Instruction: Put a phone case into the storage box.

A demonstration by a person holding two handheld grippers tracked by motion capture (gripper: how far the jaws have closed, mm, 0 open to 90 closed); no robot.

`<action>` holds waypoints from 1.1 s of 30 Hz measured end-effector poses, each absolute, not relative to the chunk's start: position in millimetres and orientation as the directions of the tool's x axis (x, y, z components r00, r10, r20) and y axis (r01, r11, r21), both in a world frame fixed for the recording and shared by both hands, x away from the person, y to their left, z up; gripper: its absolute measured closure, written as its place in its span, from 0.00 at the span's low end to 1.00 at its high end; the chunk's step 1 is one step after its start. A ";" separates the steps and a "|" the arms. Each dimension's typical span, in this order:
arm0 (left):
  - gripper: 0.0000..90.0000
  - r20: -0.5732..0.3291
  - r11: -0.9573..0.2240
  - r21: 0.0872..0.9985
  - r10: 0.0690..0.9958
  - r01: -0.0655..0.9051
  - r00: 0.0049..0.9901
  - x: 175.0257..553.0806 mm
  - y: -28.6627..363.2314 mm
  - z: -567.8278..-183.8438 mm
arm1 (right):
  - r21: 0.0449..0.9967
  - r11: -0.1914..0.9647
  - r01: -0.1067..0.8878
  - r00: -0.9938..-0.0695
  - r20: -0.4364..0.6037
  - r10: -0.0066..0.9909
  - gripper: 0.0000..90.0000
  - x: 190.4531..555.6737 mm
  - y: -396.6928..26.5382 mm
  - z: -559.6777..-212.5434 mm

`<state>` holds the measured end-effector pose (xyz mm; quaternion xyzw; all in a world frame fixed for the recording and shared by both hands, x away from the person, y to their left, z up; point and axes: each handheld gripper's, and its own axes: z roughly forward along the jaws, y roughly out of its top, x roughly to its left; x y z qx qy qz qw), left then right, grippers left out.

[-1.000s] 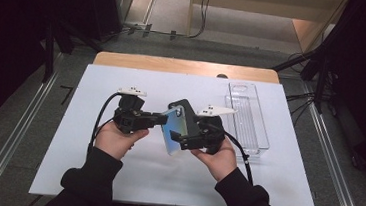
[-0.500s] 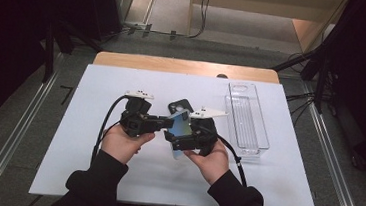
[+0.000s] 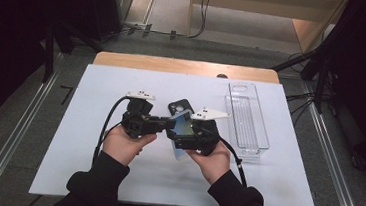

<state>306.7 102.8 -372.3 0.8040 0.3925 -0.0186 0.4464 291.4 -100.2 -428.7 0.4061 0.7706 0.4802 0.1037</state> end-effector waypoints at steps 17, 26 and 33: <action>0.44 -0.361 -0.289 0.754 0.567 0.589 0.741 310.2 126.4 -362.6 | 0.811 0.200 0.549 -0.630 0.245 0.737 0.17 301.3 -116.0 -430.6; 0.37 -0.331 -0.360 0.757 0.509 0.545 0.795 306.8 130.4 -380.7 | 0.815 0.182 0.550 -0.630 0.261 0.732 0.17 307.5 -134.7 -422.3; 0.33 -0.284 -0.413 0.758 0.489 0.506 0.825 301.5 137.1 -398.8 | 0.821 0.187 0.540 -0.647 0.262 0.716 0.17 309.4 -148.1 -414.9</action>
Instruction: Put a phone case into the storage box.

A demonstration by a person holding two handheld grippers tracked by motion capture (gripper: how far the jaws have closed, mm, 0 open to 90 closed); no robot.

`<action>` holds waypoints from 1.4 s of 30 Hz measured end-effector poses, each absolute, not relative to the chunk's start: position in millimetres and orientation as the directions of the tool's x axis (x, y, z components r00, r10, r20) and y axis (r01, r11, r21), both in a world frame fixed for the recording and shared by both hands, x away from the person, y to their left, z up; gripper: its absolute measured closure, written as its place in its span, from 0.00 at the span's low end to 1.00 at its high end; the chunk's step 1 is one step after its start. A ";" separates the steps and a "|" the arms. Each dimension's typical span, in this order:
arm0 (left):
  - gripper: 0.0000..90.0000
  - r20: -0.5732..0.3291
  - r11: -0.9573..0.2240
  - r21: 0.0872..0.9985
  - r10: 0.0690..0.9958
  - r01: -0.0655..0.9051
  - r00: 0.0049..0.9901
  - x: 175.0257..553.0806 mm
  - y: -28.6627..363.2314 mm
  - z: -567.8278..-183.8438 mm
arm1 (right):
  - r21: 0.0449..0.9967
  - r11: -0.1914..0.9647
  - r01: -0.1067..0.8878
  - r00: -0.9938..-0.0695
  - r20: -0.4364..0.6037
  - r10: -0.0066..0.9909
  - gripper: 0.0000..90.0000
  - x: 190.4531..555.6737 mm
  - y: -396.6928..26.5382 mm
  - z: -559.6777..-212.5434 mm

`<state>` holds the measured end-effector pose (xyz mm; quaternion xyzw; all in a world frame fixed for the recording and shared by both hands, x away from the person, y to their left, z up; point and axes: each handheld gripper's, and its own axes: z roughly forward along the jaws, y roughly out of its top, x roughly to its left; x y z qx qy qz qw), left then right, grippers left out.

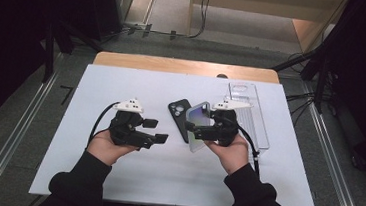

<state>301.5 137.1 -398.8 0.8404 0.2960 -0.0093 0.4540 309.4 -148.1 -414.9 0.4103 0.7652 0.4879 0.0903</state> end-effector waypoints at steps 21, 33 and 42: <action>0.31 -0.238 -0.456 0.749 0.492 0.481 0.837 280.0 172.4 -444.4 | 0.827 0.229 0.513 -0.721 0.270 0.638 0.17 320.2 -185.9 -386.0; 0.31 -0.245 -0.450 0.724 0.540 0.522 0.805 274.0 190.8 -455.1 | 0.836 0.195 0.512 -0.682 0.258 0.685 0.17 330.7 -216.4 -371.3; 0.31 -0.251 -0.439 0.717 0.562 0.542 0.788 269.6 196.0 -457.0 | 0.833 0.127 0.538 -0.569 0.248 0.784 0.17 346.9 -240.7 -368.2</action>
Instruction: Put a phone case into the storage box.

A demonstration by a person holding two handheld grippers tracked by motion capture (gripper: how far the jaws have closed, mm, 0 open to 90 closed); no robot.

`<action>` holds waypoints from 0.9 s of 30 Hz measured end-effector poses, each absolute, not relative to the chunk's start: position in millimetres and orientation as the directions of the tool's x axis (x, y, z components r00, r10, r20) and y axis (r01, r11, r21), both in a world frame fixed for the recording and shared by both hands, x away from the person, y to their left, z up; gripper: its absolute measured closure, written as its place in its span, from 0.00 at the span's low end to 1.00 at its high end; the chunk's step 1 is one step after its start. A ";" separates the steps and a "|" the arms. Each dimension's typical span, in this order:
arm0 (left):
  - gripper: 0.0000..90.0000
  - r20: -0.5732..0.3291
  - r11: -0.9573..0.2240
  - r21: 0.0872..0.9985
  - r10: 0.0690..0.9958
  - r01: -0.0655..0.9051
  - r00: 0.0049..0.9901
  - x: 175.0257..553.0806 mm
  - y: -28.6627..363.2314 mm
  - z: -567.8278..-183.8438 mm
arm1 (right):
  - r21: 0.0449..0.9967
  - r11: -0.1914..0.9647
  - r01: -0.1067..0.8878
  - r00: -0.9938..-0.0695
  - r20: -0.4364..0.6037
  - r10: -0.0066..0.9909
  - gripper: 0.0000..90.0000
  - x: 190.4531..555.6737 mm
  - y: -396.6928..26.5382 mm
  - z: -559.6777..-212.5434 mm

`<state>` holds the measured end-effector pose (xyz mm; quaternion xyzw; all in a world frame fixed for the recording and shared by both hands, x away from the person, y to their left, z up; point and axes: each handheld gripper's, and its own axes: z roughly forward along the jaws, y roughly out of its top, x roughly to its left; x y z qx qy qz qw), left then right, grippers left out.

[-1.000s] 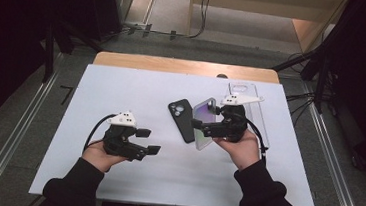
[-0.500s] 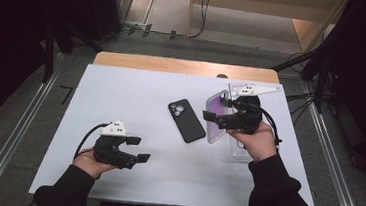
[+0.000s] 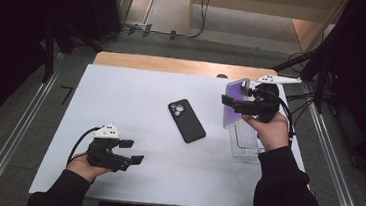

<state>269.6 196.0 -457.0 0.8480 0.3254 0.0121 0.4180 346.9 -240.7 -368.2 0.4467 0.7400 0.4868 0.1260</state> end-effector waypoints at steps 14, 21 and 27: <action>0.31 -0.267 -0.416 0.714 0.583 0.564 0.768 269.5 200.9 -459.0 | 0.832 0.001 0.555 -0.389 0.258 0.884 0.17 391.9 -279.0 -372.2; 0.31 -0.269 -0.422 0.710 0.578 0.564 0.771 270.0 199.2 -459.5 | 0.843 -0.006 0.538 -0.332 0.218 0.918 0.17 418.4 -284.1 -384.4; 0.31 -0.271 -0.426 0.707 0.574 0.565 0.772 270.1 198.7 -459.8 | 0.803 -0.015 0.596 -0.285 0.229 0.931 0.17 443.4 -282.6 -404.6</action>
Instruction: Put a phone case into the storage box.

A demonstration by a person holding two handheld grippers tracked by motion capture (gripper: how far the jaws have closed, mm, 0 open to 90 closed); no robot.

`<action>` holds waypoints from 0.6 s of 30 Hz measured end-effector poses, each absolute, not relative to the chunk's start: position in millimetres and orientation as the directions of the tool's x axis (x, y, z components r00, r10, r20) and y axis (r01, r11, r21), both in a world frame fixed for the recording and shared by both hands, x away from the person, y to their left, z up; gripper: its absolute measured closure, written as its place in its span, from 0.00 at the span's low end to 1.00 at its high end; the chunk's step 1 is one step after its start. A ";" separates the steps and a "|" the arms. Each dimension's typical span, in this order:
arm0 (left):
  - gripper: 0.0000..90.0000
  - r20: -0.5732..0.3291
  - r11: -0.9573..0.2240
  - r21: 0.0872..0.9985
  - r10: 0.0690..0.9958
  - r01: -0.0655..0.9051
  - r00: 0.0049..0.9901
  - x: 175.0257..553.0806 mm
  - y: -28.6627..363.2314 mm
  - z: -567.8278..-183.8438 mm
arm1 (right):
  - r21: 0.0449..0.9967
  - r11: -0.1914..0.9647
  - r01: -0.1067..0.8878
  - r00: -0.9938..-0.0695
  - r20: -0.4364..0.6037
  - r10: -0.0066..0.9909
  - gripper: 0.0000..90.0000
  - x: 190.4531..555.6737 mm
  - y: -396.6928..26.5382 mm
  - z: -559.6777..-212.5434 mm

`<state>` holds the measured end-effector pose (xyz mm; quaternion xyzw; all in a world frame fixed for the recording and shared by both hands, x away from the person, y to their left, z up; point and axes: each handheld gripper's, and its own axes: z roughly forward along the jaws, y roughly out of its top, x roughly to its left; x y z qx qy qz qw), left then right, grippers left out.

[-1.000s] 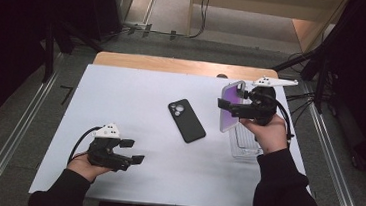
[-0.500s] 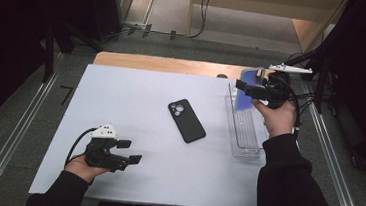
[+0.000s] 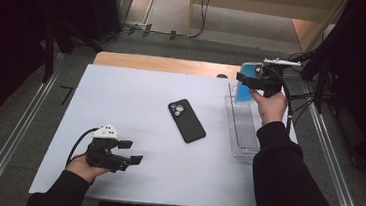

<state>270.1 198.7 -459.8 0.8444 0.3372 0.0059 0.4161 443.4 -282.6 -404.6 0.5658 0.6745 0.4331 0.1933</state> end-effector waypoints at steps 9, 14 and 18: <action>0.32 -0.272 -0.430 0.704 0.571 0.565 0.774 270.4 198.3 -460.5 | 0.778 -0.044 0.627 -0.220 0.230 0.948 0.16 464.5 -277.2 -425.5; 0.31 -0.276 -0.430 0.705 0.567 0.564 0.776 270.6 197.7 -461.4 | 0.771 -0.051 0.635 -0.173 0.206 0.963 0.16 473.2 -276.6 -435.7; 0.32 -0.280 -0.429 0.703 0.566 0.567 0.775 271.1 197.7 -461.3 | 0.758 -0.081 0.647 -0.145 0.226 0.963 0.16 478.8 -277.1 -443.9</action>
